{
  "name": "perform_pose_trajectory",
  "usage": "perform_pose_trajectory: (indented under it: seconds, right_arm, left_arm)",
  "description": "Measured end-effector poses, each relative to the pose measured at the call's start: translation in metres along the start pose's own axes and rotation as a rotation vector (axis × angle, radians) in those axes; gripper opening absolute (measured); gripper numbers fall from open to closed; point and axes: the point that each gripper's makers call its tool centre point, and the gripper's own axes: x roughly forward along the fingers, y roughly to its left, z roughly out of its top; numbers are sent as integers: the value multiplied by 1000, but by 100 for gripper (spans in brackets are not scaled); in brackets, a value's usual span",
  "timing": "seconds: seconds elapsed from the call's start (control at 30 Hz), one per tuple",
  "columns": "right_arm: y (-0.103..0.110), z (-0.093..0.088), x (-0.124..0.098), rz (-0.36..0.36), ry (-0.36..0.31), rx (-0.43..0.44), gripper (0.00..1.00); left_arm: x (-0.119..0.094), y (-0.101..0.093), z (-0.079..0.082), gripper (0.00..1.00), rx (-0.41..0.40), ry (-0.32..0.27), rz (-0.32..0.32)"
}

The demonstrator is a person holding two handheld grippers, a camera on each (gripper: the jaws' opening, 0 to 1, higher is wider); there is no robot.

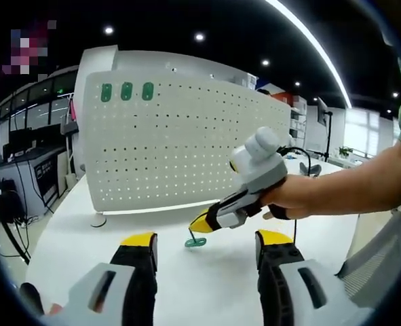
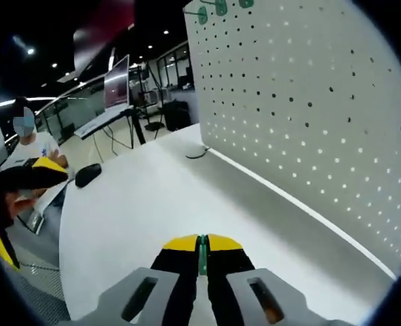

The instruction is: Insert the hook assembly into the mounting plate slot until the hook locks in place.

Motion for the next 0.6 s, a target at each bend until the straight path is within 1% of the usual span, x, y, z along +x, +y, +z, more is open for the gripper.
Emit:
perform_pose_trajectory:
  seconds: [0.13, 0.2, 0.37, 0.5, 0.6]
  right_arm:
    - [7, 8, -11, 39, -29, 5, 2]
    - [11, 12, -17, 54, -38, -16, 2]
    - [23, 26, -39, 104, -68, -56, 2]
    - [30, 37, -60, 150, -93, -66, 2]
    - [34, 44, -74, 182, -112, -58, 2]
  left_arm:
    - [0, -1, 0, 59, 1, 2, -4]
    - [0, 0, 0, 58, -1, 1, -4]
    - [-2, 0, 2, 57, -4, -9, -8]
    - [-3, -6, 3, 56, -3, -10, -28]
    - [-3, -15, 6, 54, 10, -7, -62]
